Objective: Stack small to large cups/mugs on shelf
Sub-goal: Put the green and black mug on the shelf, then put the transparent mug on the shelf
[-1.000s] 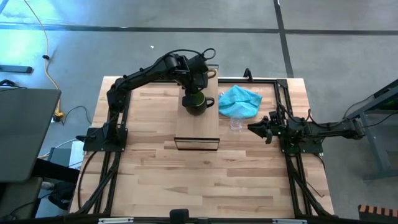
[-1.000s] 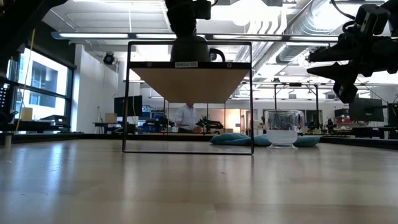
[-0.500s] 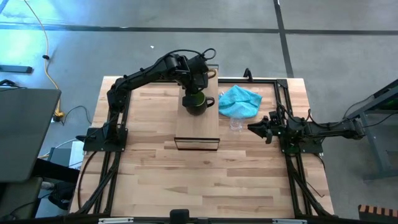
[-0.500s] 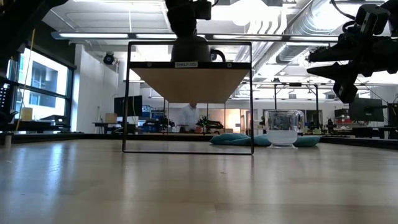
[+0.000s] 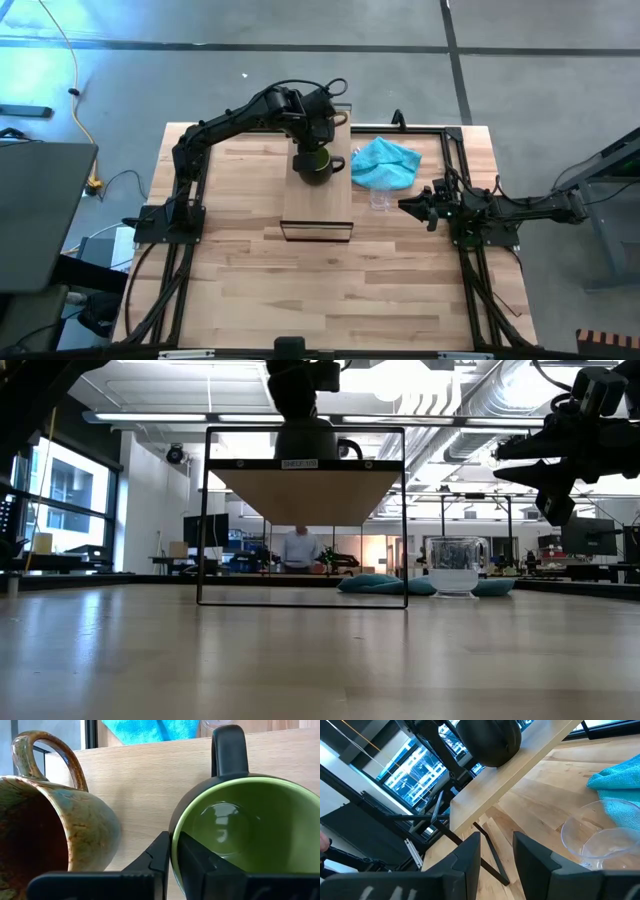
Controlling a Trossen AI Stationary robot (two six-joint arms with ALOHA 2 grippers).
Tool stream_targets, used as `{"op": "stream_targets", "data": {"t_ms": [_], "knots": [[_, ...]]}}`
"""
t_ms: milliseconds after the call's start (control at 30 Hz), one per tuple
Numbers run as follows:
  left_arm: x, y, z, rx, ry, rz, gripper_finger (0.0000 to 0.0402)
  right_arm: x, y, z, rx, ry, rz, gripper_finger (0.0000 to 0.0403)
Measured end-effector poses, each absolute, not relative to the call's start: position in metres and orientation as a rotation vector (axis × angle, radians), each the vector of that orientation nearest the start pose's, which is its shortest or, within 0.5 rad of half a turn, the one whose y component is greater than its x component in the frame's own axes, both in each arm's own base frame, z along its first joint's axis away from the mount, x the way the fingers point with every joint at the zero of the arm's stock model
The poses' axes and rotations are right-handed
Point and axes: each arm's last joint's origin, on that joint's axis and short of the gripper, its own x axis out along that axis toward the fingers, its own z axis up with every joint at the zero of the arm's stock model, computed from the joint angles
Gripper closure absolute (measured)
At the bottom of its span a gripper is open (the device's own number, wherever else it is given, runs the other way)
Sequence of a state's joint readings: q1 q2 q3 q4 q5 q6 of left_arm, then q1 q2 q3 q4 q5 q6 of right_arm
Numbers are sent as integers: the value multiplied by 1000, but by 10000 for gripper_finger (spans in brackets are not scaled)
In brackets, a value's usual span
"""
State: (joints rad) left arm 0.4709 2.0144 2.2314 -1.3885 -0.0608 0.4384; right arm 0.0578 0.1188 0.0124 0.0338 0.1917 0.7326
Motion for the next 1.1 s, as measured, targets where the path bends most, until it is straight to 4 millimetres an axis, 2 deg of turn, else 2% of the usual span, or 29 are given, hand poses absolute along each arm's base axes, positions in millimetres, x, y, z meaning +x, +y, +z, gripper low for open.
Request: {"op": "stream_targets", "data": {"t_ms": [1100], "knots": [[353, 182, 364, 140, 1233, 203, 293, 104, 1, 161, 722, 20, -154, 297]]}}
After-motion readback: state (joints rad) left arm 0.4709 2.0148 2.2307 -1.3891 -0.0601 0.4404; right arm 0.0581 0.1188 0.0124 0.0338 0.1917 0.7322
